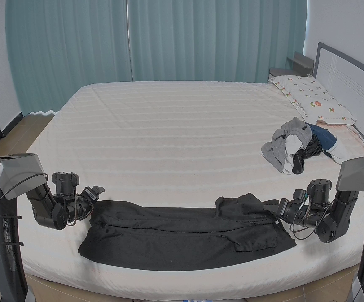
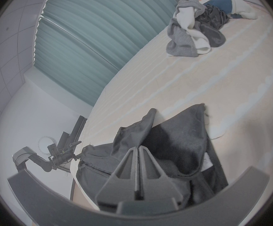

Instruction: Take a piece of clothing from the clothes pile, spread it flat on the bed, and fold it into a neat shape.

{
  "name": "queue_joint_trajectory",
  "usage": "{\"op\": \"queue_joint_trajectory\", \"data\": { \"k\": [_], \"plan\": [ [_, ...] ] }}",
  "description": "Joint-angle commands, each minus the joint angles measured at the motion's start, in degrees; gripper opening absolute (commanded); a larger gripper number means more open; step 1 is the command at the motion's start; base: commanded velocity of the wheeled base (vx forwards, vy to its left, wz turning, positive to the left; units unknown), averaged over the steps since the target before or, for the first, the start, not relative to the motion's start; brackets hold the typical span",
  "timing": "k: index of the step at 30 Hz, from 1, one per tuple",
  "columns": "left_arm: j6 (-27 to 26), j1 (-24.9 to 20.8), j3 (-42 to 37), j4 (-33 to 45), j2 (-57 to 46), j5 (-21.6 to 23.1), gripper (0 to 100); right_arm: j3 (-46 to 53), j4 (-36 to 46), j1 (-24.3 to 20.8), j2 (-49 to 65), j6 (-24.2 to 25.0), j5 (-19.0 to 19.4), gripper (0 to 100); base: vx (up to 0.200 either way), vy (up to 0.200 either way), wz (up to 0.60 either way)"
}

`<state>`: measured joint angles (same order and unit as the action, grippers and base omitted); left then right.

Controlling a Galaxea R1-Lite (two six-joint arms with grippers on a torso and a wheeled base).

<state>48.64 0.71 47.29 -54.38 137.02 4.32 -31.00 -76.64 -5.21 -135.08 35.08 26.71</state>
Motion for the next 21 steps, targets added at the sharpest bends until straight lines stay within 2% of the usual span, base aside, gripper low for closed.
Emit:
{"op": "queue_joint_trajectory", "data": {
  "k": [1, 16, 21],
  "plan": [
    [0.1, 0.1, 0.0, 0.0, 0.1, 0.0, 100, 2.3, 0.0, 1.5, 2.3, -0.2, 0.3, 0, 0.0, 0.0, 0.0],
    [0.0, 0.2, 0.0, -0.1, 0.2, 0.0, 100, 9.6, -0.1, 2.0, 1.0, -11.8, 1.9, 0, 0.0, 0.0, 0.0],
    [0.0, 0.2, 0.0, -0.1, 0.2, -0.1, 100, 9.6, 0.0, 2.0, -0.1, -12.9, 1.8, 0, 0.0, 0.0, 0.0]
  ]
}}
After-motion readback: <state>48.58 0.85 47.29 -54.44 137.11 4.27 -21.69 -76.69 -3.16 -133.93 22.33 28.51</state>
